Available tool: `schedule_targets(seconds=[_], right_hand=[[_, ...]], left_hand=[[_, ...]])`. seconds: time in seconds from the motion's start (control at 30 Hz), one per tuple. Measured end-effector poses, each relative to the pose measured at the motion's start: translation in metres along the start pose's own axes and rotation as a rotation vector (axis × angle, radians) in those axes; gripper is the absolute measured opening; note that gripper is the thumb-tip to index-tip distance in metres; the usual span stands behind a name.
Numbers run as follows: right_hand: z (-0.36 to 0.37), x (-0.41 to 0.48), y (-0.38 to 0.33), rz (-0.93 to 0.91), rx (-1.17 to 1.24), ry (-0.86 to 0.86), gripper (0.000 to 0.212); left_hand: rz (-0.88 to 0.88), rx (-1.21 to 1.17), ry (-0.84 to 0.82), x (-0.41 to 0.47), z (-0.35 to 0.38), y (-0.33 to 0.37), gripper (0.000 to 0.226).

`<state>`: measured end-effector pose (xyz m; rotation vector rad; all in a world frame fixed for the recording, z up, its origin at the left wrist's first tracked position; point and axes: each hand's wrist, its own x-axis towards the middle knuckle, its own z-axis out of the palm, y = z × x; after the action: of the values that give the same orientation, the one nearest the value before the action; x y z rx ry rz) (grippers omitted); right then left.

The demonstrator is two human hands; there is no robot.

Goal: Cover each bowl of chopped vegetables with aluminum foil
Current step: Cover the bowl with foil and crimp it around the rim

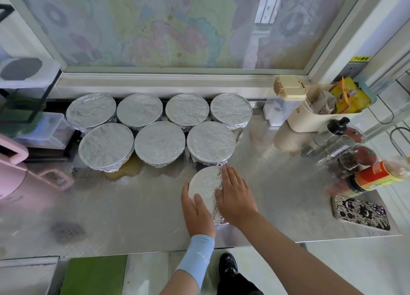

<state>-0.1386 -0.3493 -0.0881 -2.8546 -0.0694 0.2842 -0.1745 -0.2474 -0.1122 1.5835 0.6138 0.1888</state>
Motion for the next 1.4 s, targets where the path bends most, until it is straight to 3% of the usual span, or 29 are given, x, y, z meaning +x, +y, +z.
schedule_targets(seconds=[0.13, 0.3, 0.5, 0.57, 0.73, 0.9, 1.0, 1.07, 1.13, 1.4], right_hand=[[0.002, -0.006, -0.006, 0.081, 0.033, 0.030, 0.085], [-0.004, -0.005, -0.008, 0.153, 0.066, 0.072, 0.065], [-0.018, -0.005, -0.010, 0.196, -0.179, -0.020, 0.064], [-0.012, -0.008, -0.008, 0.165, -0.141, -0.014, 0.062], [0.002, -0.012, -0.001, 0.222, 0.246, 0.033, 0.058], [0.003, -0.016, -0.001, 0.225, 0.186, 0.039, 0.064], [0.000, -0.013, -0.002, 0.142, -0.091, 0.067, 0.079], [0.001, -0.011, -0.001, -0.034, -0.136, 0.046, 0.076], [0.005, -0.011, 0.003, -0.151, -0.146, -0.022, 0.071], [0.005, -0.018, -0.002, 0.023, -0.027, -0.027, 0.075]], left_hand=[[-0.103, -0.075, 0.004, 0.016, 0.003, 0.001, 0.036], [-0.075, -0.039, -0.095, 0.026, -0.002, 0.002, 0.036], [0.021, 0.073, 0.065, 0.002, -0.009, -0.007, 0.052], [-0.038, 0.068, 0.013, 0.004, -0.010, -0.006, 0.050], [-0.113, 0.066, -0.159, 0.031, -0.010, 0.004, 0.032], [-0.126, 0.082, -0.265, 0.043, -0.014, -0.003, 0.041], [-0.076, 0.067, -0.133, 0.029, -0.018, 0.001, 0.041], [-0.027, 0.038, -0.004, 0.008, -0.020, -0.002, 0.047], [-0.047, -0.019, 0.022, -0.014, -0.016, -0.007, 0.053], [-0.171, -0.200, -0.009, 0.012, 0.003, -0.001, 0.032]])
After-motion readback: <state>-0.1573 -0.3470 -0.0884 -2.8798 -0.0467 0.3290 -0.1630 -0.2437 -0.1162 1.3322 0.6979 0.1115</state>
